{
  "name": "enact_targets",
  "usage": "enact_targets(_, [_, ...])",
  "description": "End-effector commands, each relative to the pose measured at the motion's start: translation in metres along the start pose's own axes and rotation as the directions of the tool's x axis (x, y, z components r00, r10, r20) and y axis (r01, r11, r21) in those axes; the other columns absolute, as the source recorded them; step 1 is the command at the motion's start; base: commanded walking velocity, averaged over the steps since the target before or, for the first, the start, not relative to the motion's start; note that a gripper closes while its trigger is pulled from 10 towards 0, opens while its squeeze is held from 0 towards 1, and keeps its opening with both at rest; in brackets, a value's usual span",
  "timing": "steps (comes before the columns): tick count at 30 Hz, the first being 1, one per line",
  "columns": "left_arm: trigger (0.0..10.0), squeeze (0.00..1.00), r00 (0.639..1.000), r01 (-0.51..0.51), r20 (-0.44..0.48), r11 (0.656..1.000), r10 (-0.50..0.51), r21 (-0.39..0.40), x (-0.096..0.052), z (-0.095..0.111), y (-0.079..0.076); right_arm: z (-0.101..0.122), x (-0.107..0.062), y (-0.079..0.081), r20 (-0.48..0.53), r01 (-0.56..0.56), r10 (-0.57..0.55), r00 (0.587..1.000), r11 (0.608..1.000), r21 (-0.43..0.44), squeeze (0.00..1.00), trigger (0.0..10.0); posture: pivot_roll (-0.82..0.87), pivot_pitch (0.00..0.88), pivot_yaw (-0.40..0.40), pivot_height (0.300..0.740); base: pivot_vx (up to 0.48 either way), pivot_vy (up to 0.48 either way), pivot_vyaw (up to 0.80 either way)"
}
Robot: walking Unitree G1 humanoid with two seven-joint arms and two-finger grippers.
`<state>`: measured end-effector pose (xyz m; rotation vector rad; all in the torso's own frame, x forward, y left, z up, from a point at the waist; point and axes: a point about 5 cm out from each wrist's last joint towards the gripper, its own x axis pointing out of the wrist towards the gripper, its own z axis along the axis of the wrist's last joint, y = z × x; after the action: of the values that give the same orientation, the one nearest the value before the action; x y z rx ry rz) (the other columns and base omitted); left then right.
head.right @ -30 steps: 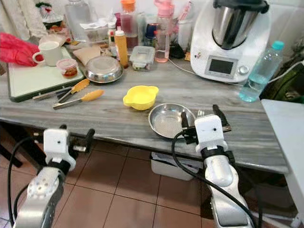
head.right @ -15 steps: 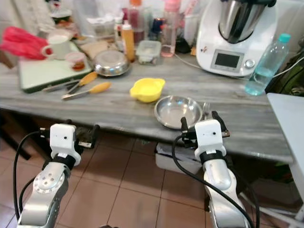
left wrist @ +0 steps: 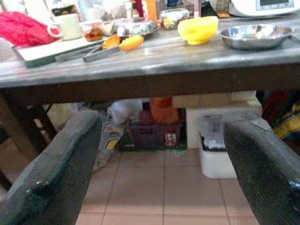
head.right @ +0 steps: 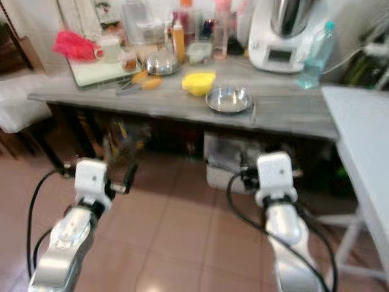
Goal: Setting the table
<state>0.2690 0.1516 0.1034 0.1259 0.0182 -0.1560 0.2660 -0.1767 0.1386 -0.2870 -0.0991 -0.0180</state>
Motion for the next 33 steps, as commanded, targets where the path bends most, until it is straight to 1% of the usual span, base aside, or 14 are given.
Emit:
enact_targets(1, [10.0, 0.0, 1.0, -0.006, 0.005, 1.0, 0.006, 0.012, 0.0012, 0.0012, 0.0015, 0.0027, 0.0016, 0.0005, 0.008, -0.004, 0.004, 1.0, 1.0, -0.004, 0.96, 10.0, -0.07, 0.0, 0.02, 0.74, -0.326, 0.0, 0.0])
enact_targets(3, [10.0, 0.0, 1.0, 0.002, 0.012, 1.0, -0.002, 0.006, 0.0029, 0.0024, 0.0005, 0.0031, 0.0019, 0.0002, 0.008, -0.003, 0.003, 1.0, 1.0, -0.006, 0.96, 10.0, -0.07, 0.0, 0.023, 0.74, -0.324, 0.0, 0.0])
enact_targets(4, [10.0, 0.0, 1.0, 0.008, 0.022, 1.0, -0.008, -0.016, 0.0035, 0.0038, -0.0003, 0.0038, 0.0027, -0.0006, 0.009, 0.001, -0.001, 1.0, 1.0, -0.007, 0.96, 10.0, -0.07, 0.0, 0.026, 0.74, 0.0, 0.0, 0.0])
enact_targets(5, [10.0, 0.0, 0.999, 0.04, 0.028, 0.998, -0.039, -0.039, 0.0034, 0.0045, -0.0014, 0.0041, 0.0028, -0.001, 0.01, 0.006, -0.006, 1.0, 1.0, -0.007, 0.96, 10.0, -0.07, 0.0, 0.027, 0.74, 0.0, 0.0, 0.0])
enact_targets(7, [10.0, 0.0, 0.998, 0.064, 0.031, 0.997, -0.063, -0.045, 0.0029, 0.0055, -0.0029, 0.0039, 0.0024, -0.0011, 0.008, 0.011, -0.011, 1.0, 1.0, -0.006, 0.96, 10.0, -0.07, 0.0, 0.031, 0.74, 0.0, 0.0, 0.0])
enact_targets(8, [10.0, 0.0, 0.996, 0.078, 0.034, 0.996, -0.077, -0.042, 0.003, 0.006, -0.0036, 0.0029, 0.0019, -0.001, 0.004, 0.014, -0.014, 1.0, 1.0, -0.008, 0.94, 10.0, -0.07, 0.0, 0.03, 0.74, 0.0, 0.0, 0.0])
enact_targets(11, [10.0, 0.0, 0.995, 0.091, 0.035, 0.994, -0.089, -0.059, 0.0047, 0.0063, -0.0024, 0.0034, 0.0029, -0.0001, 0.005, 0.008, -0.008, 1.0, 1.0, -0.011, 0.92, 10.0, -0.07, 0.0, 0.029, 0.74, 0.0, -0.095, 0.0])
enact_targets(21, [10.0, 0.0, 0.993, 0.117, 0.041, 0.99, -0.114, -0.081, 0.0058, 0.008, -0.0049, 0.0032, 0.0046, -0.0005, 0.003, 0.015, -0.015, 1.0, 1.0, -0.011, 0.84, 10.0, -0.07, 0.0, 0.027, 0.74, 0.0, -0.394, 0.0])
enact_targets(22, [10.0, 0.0, 0.992, 0.119, 0.042, 0.989, -0.116, -0.083, 0.0058, 0.0081, -0.005, 0.0032, 0.0044, -0.0007, 0.001, 0.017, -0.017, 1.0, 1.0, -0.009, 0.82, 10.0, -0.07, 0.0, 0.029, 0.74, 0.0, -0.416, 0.0])
enact_targets(23, [10.0, 0.0, 0.992, 0.124, 0.042, 0.989, -0.12, -0.084, 0.0058, 0.0082, -0.0054, 0.0026, 0.0042, -0.0012, -0.003, 0.022, -0.022, 1.0, 1.0, -0.007, 0.78, 10.0, -0.07, 0.0, 0.031, 0.74, 0.0, -0.416, 0.0])
enact_targets(25, [10.0, 0.0, 0.991, 0.128, 0.042, 0.988, -0.125, -0.085, 0.0059, 0.0082, -0.0054, 0.0024, 0.0037, -0.0019, -0.004, 0.025, -0.025, 1.0, 1.0, -0.005, 0.74, 10.0, -0.07, 0.0, 0.033, 0.74, 0.0, -0.416, 0.0])
enact_targets(30, [10.0, 0.0, 0.99, 0.138, 0.043, 0.986, -0.135, -0.089, 0.0065, 0.0088, -0.0057, 0.003, 0.0027, -0.0013, -0.003, 0.026, -0.026, 1.0, 1.0, -0.004, 0.73, 10.0, -0.08, 0.0, 0.034, 0.74, 0.0, -0.442, 0.0])
enact_targets(33, [10.0, 0.0, 0.989, 0.144, 0.042, 0.985, -0.141, -0.094, 0.0071, 0.009, -0.0075, 0.0023, 0.0022, -0.0018, -0.01, 0.027, -0.027, 1.0, 1.0, -0.001, 0.7, 10.0, -0.08, 0.0, 0.037, 0.74, 0.0, -0.48, -0.67])
